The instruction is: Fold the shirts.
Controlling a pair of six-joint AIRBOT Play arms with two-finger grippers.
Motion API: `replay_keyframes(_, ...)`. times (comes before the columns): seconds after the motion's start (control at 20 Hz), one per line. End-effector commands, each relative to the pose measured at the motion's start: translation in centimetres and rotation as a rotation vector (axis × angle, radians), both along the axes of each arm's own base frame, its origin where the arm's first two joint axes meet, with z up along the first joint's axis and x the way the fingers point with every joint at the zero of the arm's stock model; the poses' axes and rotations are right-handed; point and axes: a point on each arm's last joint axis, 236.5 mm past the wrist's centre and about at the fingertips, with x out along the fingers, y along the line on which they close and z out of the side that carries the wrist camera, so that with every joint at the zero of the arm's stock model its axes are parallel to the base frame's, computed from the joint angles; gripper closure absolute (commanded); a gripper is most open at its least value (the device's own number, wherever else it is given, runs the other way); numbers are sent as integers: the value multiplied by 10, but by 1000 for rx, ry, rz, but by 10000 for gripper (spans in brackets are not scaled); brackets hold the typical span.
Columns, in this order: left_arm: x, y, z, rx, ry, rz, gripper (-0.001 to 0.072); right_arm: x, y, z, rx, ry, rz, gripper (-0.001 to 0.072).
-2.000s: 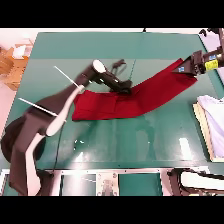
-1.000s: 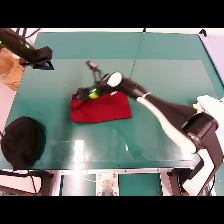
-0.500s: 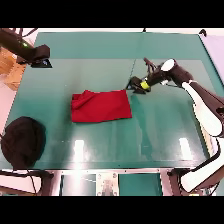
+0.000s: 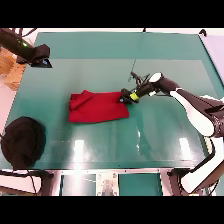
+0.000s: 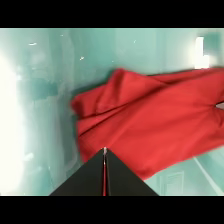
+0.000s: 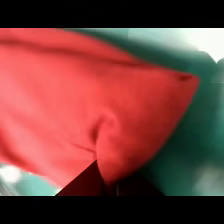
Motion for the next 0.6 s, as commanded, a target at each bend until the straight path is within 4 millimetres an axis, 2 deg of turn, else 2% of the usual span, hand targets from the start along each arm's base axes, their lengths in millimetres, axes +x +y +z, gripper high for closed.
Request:
replay_keyframes(0.0,-2,0,0,2,7,-2,680,17,12,83,107,-112,44,698)
replay_keyframes(0.1,-2,0,-1,2,8,-4,680,43,-19,163,140,-240,-15,699)
replay_keyframes(0.2,-2,0,-1,2,8,-4,680,62,-69,237,152,-353,-106,699)
replay_keyframes(0.3,-2,0,-1,2,9,-4,680,72,-130,285,134,-417,-215,699)
replay_keyframes(0.4,-4,0,-1,3,14,-6,681,80,-198,309,113,-435,-363,699)
replay_keyframes(0.55,-4,0,-1,3,16,-6,680,82,-314,307,83,-403,-627,699)
